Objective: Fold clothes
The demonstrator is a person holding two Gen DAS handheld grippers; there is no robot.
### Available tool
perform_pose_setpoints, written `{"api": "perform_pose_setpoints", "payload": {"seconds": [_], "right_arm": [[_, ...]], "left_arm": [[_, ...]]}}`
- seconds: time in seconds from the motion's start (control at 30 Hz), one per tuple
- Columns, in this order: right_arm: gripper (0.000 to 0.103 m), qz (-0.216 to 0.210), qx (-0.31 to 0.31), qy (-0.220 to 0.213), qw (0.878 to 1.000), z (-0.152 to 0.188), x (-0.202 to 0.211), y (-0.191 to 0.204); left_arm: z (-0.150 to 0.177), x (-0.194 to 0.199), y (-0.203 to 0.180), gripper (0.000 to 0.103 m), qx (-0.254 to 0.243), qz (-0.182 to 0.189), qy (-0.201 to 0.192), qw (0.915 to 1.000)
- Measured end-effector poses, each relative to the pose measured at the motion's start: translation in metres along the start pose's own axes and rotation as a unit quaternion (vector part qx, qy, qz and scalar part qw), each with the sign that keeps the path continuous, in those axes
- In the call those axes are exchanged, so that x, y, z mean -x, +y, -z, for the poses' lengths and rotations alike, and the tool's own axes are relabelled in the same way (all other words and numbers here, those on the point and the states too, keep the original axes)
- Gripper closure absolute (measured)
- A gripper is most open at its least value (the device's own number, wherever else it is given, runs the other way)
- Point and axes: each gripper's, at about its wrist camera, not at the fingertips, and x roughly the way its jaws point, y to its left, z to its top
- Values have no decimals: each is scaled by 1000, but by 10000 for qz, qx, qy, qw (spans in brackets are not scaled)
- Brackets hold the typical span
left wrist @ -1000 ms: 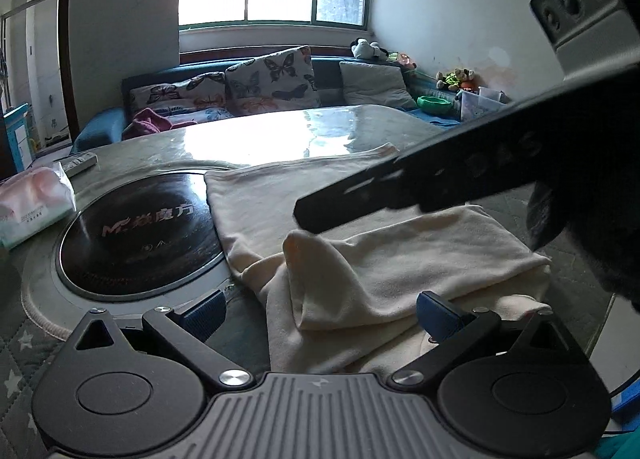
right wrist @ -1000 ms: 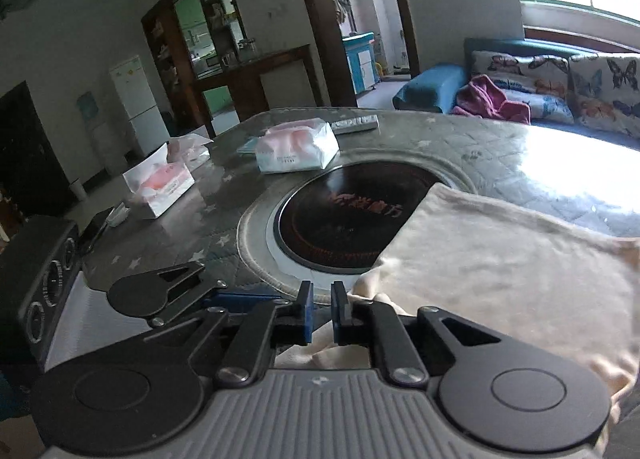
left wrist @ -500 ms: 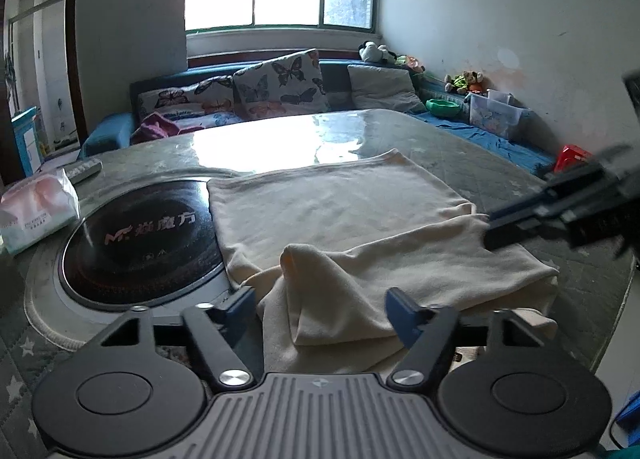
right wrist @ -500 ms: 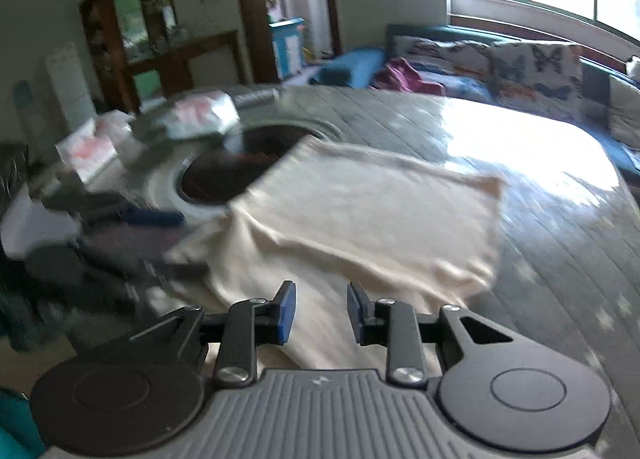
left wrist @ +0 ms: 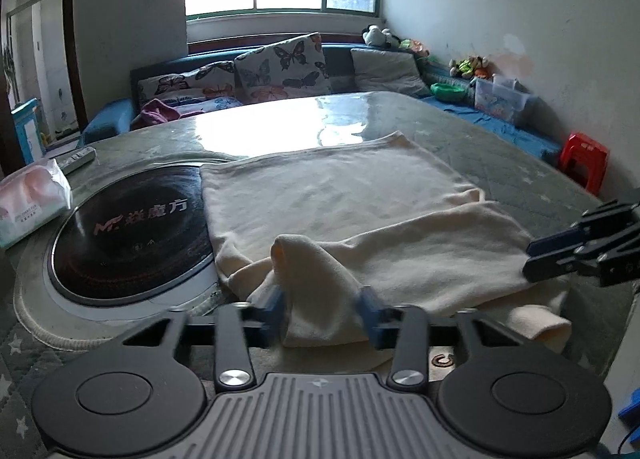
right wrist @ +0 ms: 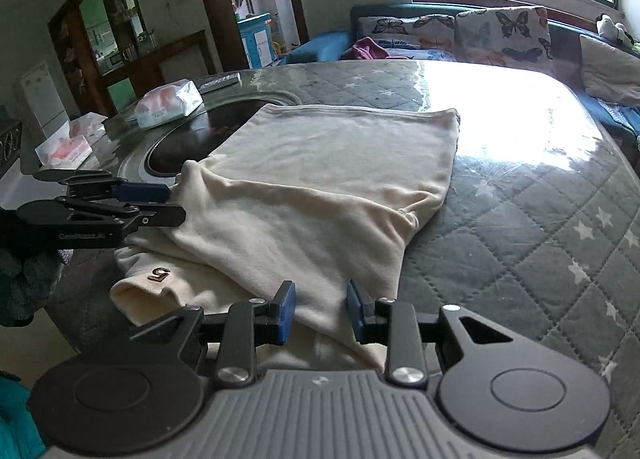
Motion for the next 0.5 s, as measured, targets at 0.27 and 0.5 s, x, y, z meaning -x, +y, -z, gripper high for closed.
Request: {"api": "perform_pose_setpoints", "payload": {"seconds": [0.27,0.5], "right_arm": [[72,-24,123,37,9999,-1,-4,-1],[69,21,245,-14,9997,-9,-6,-1]], "left_arm": [[5,9,2,94,98,-151,7,9998],[3,23,8,98,162,-285,-8,9995]]}}
